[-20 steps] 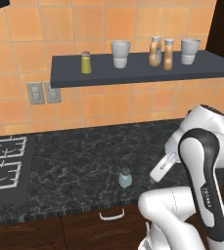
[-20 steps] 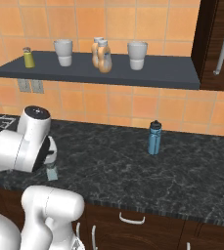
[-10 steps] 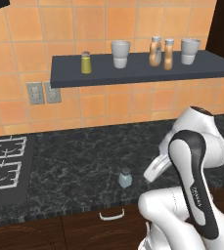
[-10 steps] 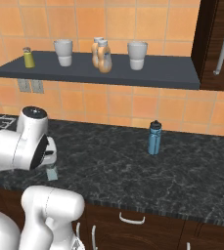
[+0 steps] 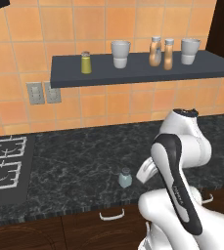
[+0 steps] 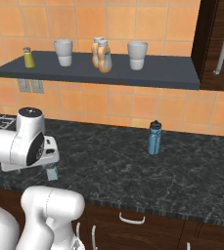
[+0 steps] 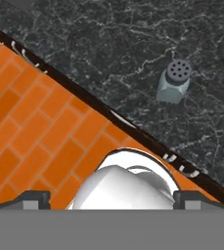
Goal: Put the shaker and condiment bottle from the counter next to their counterparts in the cabinet.
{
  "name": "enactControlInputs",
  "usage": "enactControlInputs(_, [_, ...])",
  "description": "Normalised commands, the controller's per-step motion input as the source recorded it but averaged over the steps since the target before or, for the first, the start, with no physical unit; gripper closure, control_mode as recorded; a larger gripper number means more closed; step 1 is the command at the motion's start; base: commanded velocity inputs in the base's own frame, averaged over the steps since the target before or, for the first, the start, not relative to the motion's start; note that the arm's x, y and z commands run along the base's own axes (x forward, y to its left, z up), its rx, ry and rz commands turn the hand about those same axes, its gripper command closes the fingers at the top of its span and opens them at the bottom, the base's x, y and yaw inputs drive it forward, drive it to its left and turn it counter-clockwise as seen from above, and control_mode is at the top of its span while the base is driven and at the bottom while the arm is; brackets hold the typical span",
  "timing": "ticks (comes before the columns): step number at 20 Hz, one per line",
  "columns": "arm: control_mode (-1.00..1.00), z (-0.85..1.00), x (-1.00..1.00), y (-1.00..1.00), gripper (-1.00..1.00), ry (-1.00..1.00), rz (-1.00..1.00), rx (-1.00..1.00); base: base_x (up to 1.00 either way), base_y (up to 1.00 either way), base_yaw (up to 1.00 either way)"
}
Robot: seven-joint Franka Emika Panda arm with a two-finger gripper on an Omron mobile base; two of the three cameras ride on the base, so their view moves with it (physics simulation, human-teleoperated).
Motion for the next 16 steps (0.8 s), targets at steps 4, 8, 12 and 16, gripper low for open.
enactControlInputs(4, [-1.0, -0.21, 0.37, 0.02, -1.0, 0.0, -0.1, 0.0, 0.0, 0.0, 0.0])
enactControlInputs(8, [-1.0, -0.06, 0.07, 0.02, -1.0, 0.0, -0.02, 0.0, 0.0, 0.0, 0.0])
enactControlInputs(12, [-1.0, -0.18, 0.03, 0.0, -1.0, -0.01, -0.02, -0.01, 0.0, 0.0, 0.0])
enactControlInputs(16, [-1.0, -0.22, 0.18, 0.04, -1.0, -0.06, -0.06, -0.04, 0.0, 0.0, 0.0])
